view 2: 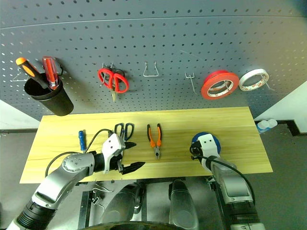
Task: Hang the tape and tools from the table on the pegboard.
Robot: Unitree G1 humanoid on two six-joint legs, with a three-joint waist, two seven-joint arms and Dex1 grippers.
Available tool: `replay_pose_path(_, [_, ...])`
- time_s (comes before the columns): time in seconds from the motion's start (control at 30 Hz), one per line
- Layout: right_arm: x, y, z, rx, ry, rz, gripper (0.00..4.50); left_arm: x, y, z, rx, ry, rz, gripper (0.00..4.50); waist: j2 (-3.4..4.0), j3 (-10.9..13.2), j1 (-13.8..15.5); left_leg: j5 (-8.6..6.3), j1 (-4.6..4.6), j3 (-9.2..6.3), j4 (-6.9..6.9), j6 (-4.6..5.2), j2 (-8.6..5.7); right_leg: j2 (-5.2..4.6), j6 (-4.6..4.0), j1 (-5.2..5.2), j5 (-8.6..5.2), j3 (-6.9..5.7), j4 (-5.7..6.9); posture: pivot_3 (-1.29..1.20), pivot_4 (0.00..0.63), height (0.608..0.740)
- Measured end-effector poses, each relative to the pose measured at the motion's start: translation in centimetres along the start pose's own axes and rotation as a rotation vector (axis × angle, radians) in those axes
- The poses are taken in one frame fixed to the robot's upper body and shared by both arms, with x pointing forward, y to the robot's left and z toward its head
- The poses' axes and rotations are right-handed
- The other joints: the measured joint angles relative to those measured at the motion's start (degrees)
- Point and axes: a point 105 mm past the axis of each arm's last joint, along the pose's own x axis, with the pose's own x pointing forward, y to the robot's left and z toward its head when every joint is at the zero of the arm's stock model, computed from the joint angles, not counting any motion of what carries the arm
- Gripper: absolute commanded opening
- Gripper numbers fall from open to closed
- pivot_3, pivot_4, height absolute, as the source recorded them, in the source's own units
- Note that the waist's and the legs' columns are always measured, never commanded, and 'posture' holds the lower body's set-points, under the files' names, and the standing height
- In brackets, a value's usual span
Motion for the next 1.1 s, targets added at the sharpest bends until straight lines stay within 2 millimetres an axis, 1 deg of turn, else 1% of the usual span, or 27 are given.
replay_pose_path(0.4, [-0.1, 0.0, -0.2, 0.003, 0.0, 0.001, 0.66, 0.0, 0.0, 0.1, 0.002, -0.001, -0.001, 4.5, 0.0, 0.0, 0.01, 0.0, 0.0, 0.0, 0.0, 0.0, 0.0, 0.0, 0.0, 0.0, 0.0, 0.0, 0.0, 0.02, 0.239, 0.72])
replay_pose_path(0.7, [-0.9, 0.1, -0.8, 0.007, 0.012, 0.009, 0.66, 0.2, 0.2, 0.5, 0.017, -0.011, -0.01, 4.5, 0.07, -0.05, 0.0, 0.01, 0.0, 0.01, 0.02, -0.01, 0.0, 0.0, 0.0, 0.0, 0.0, 0.0, 0.01, 0.02, 0.223, 0.72])
replay_pose_path(0.93, [-2.9, 0.0, 1.2, -0.025, -0.057, 0.004, 0.66, 0.4, 0.4, 0.3, 0.02, -0.006, -0.016, 4.5, 0.2, -0.21, 0.13, 0.01, -0.01, 0.01, 0.02, -0.02, -0.01, 0.0, 0.0, 0.0, 0.0, 0.0, 0.02, 0.02, 0.209, 0.72])
replay_pose_path(1.1, [-4.2, 0.7, 2.1, -0.037, -0.092, 0.022, 0.66, 0.5, 0.5, 0.4, 0.026, -0.01, -0.017, 4.5, 0.24, -0.57, 0.09, 0.01, -0.01, 0.01, 0.02, -0.02, 0.0, 0.0, 0.0, 0.0, 0.0, 0.0, 0.01, 0.01, 0.205, 0.72])
